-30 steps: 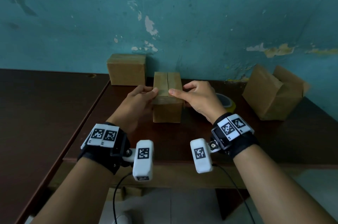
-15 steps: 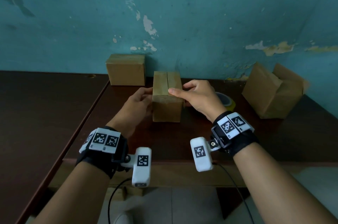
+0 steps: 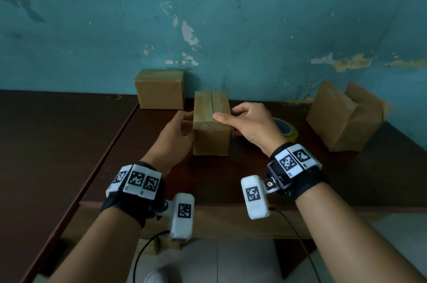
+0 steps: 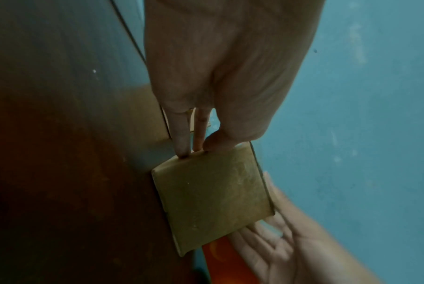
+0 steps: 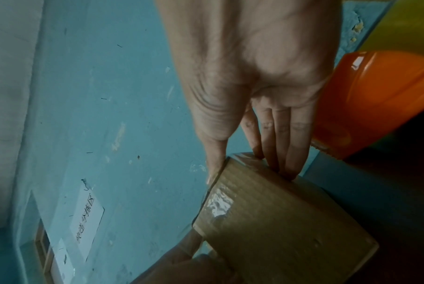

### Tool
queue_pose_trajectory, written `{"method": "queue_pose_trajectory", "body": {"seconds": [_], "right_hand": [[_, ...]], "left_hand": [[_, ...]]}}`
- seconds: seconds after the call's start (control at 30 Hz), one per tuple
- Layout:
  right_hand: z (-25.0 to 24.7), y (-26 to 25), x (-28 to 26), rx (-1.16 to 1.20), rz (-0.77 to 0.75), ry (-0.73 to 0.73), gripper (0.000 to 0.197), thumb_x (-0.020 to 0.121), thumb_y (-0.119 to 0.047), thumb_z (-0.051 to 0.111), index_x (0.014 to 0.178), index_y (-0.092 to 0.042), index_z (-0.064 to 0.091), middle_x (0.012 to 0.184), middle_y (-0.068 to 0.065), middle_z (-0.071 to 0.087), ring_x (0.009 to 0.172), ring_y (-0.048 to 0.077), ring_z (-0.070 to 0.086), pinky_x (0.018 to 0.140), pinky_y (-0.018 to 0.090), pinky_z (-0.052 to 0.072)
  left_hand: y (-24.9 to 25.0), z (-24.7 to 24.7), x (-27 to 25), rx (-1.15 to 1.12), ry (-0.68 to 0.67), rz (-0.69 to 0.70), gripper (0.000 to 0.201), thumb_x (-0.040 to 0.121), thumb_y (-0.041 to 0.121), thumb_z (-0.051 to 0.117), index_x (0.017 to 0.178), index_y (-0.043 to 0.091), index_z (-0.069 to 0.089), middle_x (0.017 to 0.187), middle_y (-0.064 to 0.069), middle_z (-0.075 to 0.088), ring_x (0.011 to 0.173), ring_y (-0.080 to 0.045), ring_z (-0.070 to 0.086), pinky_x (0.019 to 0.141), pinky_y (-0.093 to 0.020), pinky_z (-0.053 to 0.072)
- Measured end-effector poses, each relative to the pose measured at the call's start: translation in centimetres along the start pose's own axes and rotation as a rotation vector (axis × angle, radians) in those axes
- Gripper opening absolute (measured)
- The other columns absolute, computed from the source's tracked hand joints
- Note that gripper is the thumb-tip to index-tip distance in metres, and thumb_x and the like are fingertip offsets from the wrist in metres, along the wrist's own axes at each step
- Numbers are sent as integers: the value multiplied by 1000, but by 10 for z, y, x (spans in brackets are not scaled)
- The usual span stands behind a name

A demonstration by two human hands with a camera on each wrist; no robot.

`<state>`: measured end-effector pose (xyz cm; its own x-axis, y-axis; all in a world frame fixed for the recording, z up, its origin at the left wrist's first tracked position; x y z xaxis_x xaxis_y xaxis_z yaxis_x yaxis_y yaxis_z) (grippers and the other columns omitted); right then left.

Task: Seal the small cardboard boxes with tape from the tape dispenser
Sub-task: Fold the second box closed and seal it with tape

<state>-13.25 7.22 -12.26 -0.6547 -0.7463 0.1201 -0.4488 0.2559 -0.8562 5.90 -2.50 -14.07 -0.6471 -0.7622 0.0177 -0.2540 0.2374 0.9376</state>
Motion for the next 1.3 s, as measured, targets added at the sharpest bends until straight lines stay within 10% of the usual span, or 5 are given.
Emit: {"method": "queue_pose_trajectory", "body": {"seconds": [0.33,0.5,1.0,1.3], "right_hand": [[-6,-4,-4,-25,-31,-28,90,57,-85,82,130,-32,71,103,-3,80,102,18,76,92,49,62],[-7,-3,-8,266,68,-145,58,82,-30,92,134,-13,72,115,6,80,103,15,78,77,30,65],[-9,11,-17,586,212,-353,37,101,-2,66,138,0,64,122,17,77,110,31,77,88,39,65],[-5,10,-13,444,135,-285,37,91,14,70,127,2,68,103,12,81,92,19,80,80,29,66]], "left_hand": [[-1,0,-2,-330,11,-165,32,110,19,38,132,25,61,119,-6,70,109,-26,70,96,-47,58],[-5,1,2,-260,32,-146,34,101,58,56,111,27,67,116,-6,68,106,-25,70,89,-43,61],[-2,2,1,-314,12,-132,27,101,46,61,113,23,66,124,-13,67,111,-31,70,96,-57,58],[1,3,1,-344,4,-129,30,102,41,61,120,18,63,126,-17,65,114,-34,69,97,-56,58]]}}
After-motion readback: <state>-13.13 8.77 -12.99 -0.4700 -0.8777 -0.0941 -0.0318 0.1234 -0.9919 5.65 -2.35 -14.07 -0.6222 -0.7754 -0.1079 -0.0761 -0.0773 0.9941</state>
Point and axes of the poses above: each hand's wrist, its own x-axis towards the middle knuckle, its own z-axis out of the palm, y = z × x, the point moved 7 cm from there along x, towards the middle knuckle
